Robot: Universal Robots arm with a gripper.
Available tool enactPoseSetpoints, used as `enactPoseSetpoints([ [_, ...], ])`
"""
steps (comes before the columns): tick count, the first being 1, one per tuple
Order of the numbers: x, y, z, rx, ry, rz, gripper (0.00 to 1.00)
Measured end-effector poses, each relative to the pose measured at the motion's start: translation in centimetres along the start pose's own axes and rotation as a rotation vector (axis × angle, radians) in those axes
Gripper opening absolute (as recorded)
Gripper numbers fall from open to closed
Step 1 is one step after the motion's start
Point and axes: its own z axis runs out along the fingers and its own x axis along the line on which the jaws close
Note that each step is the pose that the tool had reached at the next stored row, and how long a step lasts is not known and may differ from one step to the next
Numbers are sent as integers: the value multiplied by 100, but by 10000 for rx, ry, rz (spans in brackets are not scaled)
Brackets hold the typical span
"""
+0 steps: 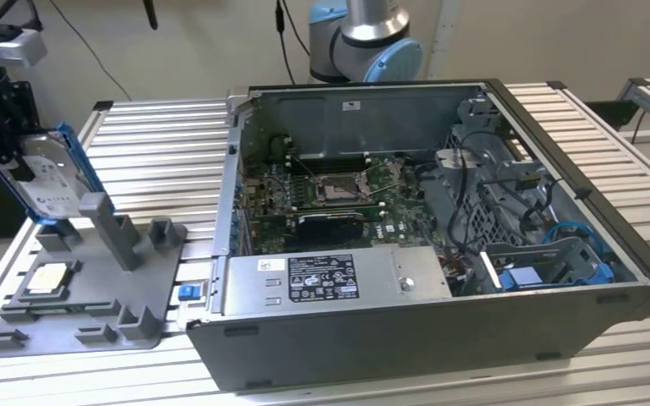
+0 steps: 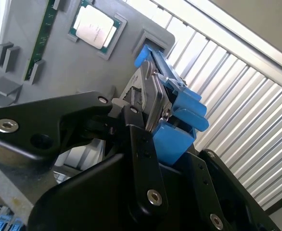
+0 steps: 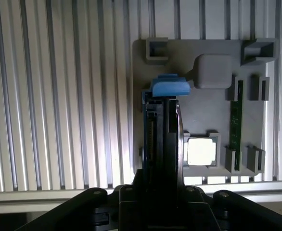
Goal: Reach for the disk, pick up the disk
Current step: 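Pick up the disk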
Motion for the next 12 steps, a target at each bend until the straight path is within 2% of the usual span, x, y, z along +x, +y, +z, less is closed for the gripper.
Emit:
enactPoseSetpoints([
  [12, -2, -1, -80, -1, 0, 0, 0],
])
